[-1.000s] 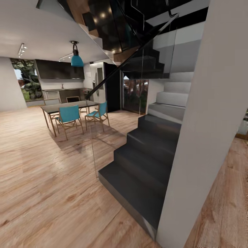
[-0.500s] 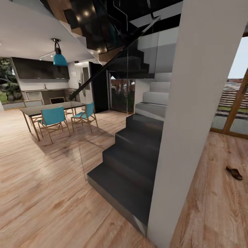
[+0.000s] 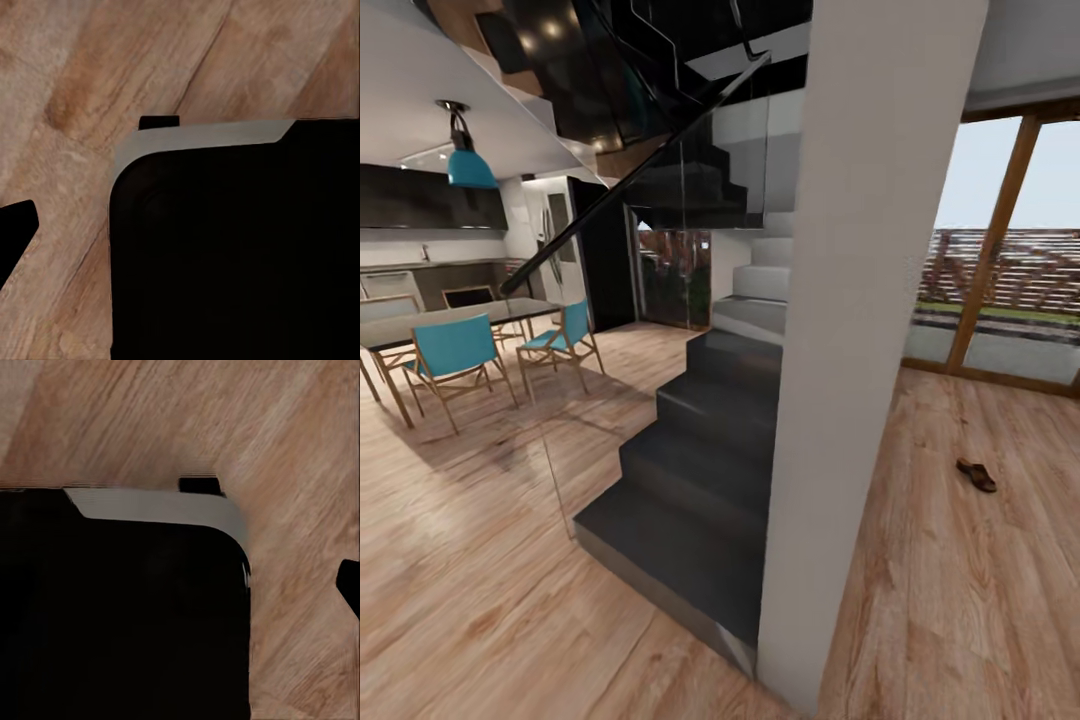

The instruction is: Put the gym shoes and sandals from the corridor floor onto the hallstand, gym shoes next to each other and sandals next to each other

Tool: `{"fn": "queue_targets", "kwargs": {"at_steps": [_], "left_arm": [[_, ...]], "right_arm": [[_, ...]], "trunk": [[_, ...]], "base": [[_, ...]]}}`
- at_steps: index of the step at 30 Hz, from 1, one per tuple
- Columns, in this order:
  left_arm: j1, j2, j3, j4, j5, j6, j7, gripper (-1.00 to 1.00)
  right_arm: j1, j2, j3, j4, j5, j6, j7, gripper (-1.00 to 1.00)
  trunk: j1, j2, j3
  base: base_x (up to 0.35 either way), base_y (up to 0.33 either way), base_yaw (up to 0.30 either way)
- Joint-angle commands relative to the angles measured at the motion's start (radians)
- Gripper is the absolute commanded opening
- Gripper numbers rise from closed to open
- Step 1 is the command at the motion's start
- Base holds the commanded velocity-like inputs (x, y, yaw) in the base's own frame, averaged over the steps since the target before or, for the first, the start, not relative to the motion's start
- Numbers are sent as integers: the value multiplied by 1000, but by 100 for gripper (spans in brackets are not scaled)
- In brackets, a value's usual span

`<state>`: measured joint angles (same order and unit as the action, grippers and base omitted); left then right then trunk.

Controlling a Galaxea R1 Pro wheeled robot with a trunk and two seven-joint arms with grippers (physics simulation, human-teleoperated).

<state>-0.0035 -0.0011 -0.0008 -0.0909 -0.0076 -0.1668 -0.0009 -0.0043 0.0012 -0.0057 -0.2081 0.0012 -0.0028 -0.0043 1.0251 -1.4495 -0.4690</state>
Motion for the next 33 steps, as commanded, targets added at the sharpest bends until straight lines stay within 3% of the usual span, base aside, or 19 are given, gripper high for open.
{"fn": "queue_targets", "kwargs": {"at_steps": [1, 4, 5, 12, 18, 20, 23, 33], "left_arm": [[-1, 2, 0, -12, -1, -19, 1, 100], [-5, 28, 2, -54, -1, -58, 6, 100], [-14, 58, 4, -78, 3, -74, 8, 100], [-74, 113, 7, -131, 16, -90, 10, 100], [-123, 112, 6, -170, 22, -92, 9, 100], [-129, 98, 3, -195, 18, -93, 5, 100], [-133, 85, 1, -215, 16, -93, 2, 100], [-135, 76, -7, -249, 6, -92, 1, 100]], "right_arm": [[0, -8, 0, -21, 0, 0, 0, 100], [0, -42, -1, -117, -1, 0, -1, 100], [-1, -67, -2, -193, -1, 1, -1, 100], [-1, -99, -5, -339, -4, 0, 2, 100], [-2, -104, -26, -414, -40, -9, 6, 100], [-2, -105, -44, -419, -91, -45, 8, 100], [-2, -105, -53, -421, -120, -73, 9, 100], [-2, -107, -63, -401, -149, -108, 10, 100]], "trunk": [[0, -1, -1], [0, -1, -1], [0, -1, -1], [0, -1, -1], [0, -1, -1], [0, -1, -1], [0, -1, -1], [0, -1, -1]], "base": [[0, 0, -272], [0, 0, -272], [0, 0, -272], [0, 0, -272], [0, 0, -272], [0, 0, -272], [0, 0, -272], [0, 0, -272]]}}
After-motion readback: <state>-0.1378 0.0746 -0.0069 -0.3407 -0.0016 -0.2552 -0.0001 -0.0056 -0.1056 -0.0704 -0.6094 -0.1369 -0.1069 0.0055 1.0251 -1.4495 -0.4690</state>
